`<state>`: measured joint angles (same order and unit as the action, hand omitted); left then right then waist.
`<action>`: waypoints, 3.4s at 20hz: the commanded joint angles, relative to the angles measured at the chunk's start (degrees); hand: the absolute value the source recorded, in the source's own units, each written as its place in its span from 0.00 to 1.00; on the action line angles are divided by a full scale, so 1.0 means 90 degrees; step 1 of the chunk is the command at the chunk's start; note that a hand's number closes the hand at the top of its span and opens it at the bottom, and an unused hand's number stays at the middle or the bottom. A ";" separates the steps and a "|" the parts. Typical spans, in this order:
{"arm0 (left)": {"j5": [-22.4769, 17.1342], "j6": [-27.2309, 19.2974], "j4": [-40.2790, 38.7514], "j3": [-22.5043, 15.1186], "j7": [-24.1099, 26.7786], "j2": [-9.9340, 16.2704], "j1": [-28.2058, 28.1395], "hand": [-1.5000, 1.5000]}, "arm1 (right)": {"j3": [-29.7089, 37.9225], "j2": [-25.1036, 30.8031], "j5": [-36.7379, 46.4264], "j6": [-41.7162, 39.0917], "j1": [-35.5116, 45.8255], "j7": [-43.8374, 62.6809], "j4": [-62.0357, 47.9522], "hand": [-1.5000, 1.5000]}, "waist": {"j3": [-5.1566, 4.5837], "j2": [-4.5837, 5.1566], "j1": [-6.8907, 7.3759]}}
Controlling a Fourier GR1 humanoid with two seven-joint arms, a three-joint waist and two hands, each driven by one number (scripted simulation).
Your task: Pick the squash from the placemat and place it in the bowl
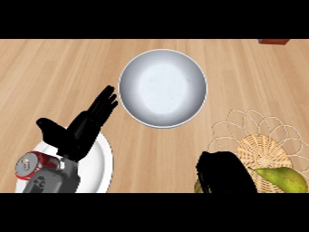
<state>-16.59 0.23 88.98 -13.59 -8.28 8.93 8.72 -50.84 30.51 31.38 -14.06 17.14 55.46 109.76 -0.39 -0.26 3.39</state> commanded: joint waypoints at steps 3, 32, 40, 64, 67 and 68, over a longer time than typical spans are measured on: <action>0.0031 -0.0064 -0.0042 0.0074 -0.0060 -0.0007 0.0045 0.50 | -0.1623 -0.1971 0.1500 -0.0562 0.1385 0.0713 -0.0240 1.00 | 0.0025 -0.0010 -0.0122; 0.0440 -0.0023 -0.0032 0.0034 0.0320 -0.0180 -0.0417 0.50 | 0.1330 -0.3384 0.1375 -0.0992 0.4421 0.1567 0.0003 1.00 | 0.0032 0.0002 -0.0305; 0.0158 0.0285 0.0060 0.0379 0.0066 0.0045 -0.0272 0.50 | 0.2361 -0.3388 0.1776 0.0328 0.4805 -0.0222 -0.2300 1.00 | 0.0037 0.0050 -0.0237; 0.0320 0.0367 0.0031 0.0236 0.0086 -0.0322 -0.0180 0.50 | 0.3856 -0.3389 0.0783 0.3017 0.5383 -0.3759 -0.8049 0.00 | 0.0043 0.0124 -0.0035; 0.0565 0.0095 -0.0257 0.0086 0.0080 -0.0582 0.0062 0.50 | 0.4238 -0.3390 0.0072 0.3793 0.5194 -0.4037 -0.7455 0.00 | 0.0053 0.0126 -0.0053; 0.0476 0.0130 -0.0258 0.0284 0.0108 -0.0475 0.0143 0.50 | 0.4606 -0.3390 -0.0135 0.3921 0.5104 -0.4479 -0.7295 0.00 | 0.0059 0.0131 -0.0144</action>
<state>-12.52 1.95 87.49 -11.62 -7.45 5.03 8.74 -14.80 0.02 36.77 15.45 64.23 21.37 40.97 0.04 0.90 2.65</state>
